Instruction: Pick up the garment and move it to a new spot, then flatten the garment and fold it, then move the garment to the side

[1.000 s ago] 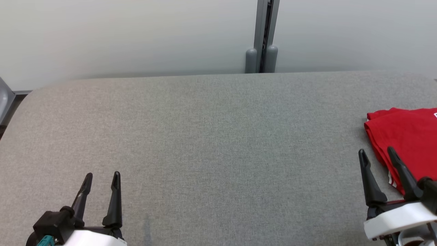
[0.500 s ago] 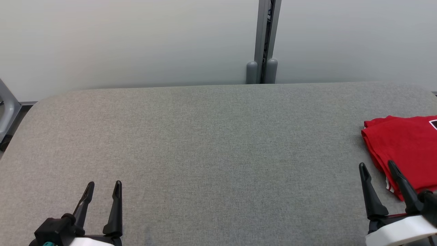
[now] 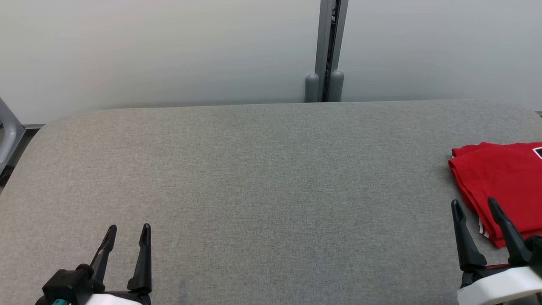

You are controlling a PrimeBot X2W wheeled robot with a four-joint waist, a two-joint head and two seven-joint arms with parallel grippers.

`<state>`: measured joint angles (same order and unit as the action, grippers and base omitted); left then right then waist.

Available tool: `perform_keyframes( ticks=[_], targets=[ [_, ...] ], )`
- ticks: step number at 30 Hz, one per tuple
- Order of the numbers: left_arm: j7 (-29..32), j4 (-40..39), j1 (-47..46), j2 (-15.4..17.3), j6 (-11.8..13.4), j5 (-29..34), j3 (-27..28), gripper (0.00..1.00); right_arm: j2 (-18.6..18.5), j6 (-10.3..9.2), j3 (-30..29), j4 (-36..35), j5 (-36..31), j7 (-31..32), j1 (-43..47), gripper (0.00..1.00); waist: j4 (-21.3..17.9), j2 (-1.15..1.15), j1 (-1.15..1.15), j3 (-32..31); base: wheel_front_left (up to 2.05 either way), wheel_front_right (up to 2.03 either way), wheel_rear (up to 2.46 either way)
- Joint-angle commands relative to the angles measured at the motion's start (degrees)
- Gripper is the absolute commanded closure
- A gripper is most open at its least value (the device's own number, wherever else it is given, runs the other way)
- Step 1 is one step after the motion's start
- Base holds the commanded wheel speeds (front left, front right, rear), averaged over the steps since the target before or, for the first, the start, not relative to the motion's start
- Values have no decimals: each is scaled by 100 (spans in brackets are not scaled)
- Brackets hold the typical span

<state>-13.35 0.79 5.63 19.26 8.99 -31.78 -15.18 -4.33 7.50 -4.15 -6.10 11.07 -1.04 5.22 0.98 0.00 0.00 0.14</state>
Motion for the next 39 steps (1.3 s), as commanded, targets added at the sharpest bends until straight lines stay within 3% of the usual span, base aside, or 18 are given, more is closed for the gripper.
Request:
perform_keyframes(
  ticks=[1, 33, 34, 39],
  targets=[
    [1, -4, -25, 41, 21, 7, -3, 0, -11, -2, -31, 10, 37, -12, 59, 0, 10, 0, 0, -9, 0, 0, 0],
    [-55, 10, -123, 59, 71, -39, -29, 0, 51, -2, -89, -15, 100, 13, 81, 0, 50, 0, 0, 139, 0, 0, 0],
    [-33, -2, -28, 20, 65, -29, -43, 100, 57, 0, -73, -9, 70, 2, 37, 100, 50, 0, 0, 142, 0, 0, 0],
    [45, 118, 22, -121, 10, -242, -14, 100, 95, 0, -16, 142, 331, -19, 75, 100, 47, 0, 0, 141, 0, 0, 0]
  ],
)
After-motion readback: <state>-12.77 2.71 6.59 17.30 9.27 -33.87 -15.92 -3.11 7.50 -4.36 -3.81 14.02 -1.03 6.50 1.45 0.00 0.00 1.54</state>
